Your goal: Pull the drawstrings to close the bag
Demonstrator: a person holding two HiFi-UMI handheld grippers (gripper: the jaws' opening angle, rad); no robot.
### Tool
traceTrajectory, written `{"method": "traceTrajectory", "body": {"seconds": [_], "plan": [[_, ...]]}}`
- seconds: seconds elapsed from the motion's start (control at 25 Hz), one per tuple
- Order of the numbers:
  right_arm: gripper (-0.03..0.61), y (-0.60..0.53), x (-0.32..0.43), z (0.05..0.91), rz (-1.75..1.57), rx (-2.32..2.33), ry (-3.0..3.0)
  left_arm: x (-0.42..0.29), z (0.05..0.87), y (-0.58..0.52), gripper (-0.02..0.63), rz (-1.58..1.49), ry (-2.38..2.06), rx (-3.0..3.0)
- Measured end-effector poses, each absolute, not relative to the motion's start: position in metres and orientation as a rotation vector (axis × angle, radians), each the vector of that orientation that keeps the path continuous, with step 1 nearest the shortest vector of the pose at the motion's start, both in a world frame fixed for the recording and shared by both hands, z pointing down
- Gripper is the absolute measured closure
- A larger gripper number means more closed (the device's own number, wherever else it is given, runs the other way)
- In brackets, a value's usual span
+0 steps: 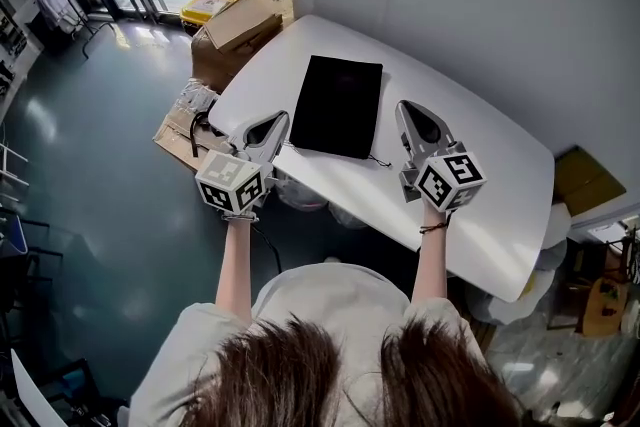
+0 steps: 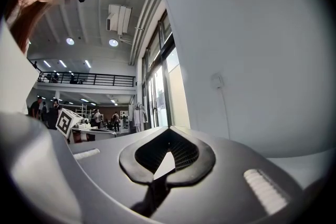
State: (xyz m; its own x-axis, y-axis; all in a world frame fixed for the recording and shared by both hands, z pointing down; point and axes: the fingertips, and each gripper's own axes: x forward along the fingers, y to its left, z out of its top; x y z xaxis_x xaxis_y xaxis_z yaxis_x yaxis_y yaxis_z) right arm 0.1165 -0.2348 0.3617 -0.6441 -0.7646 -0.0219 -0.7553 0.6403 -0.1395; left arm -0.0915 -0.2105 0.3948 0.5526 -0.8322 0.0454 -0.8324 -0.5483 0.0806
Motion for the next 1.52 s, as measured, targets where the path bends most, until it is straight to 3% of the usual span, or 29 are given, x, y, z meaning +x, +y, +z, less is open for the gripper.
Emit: {"method": "traceTrajectory", "body": {"seconds": [1.52], "plan": [[0.566, -0.294, 0.11, 0.513, -0.567, -1.537, 3.025, -0.122, 0.538, -0.298, 0.618, 0.621, -1.067, 2.637]]}}
